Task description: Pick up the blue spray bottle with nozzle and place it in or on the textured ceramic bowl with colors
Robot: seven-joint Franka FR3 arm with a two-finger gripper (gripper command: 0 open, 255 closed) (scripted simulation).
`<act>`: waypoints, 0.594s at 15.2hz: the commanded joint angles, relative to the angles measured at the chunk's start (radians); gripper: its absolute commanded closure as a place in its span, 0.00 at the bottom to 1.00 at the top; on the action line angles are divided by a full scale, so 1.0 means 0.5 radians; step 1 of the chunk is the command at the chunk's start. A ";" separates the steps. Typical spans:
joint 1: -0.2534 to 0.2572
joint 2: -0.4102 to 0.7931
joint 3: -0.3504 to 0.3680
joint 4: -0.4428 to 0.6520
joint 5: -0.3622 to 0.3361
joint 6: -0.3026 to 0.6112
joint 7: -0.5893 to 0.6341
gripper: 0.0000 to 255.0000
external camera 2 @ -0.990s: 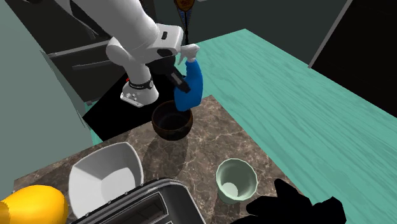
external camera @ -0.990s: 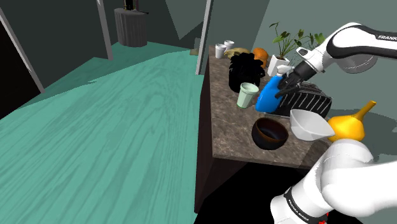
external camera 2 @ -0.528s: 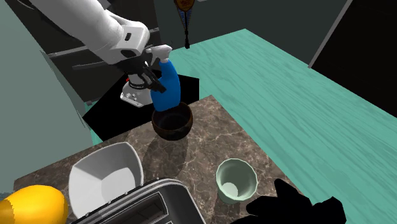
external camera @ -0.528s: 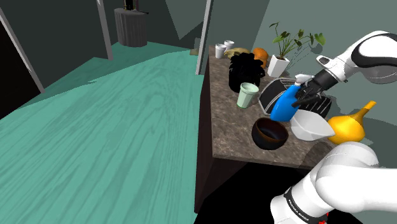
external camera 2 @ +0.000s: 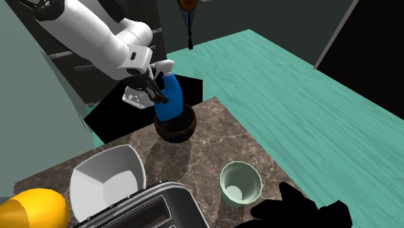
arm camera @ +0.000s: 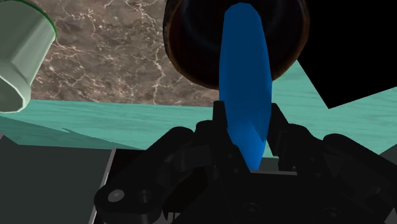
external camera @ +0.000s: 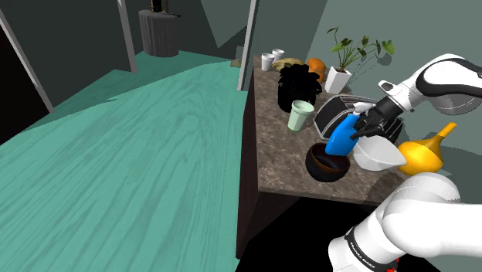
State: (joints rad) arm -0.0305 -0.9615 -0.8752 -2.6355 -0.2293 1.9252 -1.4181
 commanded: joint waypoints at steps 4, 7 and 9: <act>-0.002 0.017 -0.043 -0.053 -0.025 0.070 -0.020 1.00; -0.002 0.017 -0.043 -0.053 -0.025 0.070 -0.020 1.00; -0.002 0.017 -0.043 -0.053 -0.025 0.070 -0.020 1.00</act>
State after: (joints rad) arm -0.0314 -0.9528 -0.8968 -2.6619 -0.2418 1.9599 -1.4279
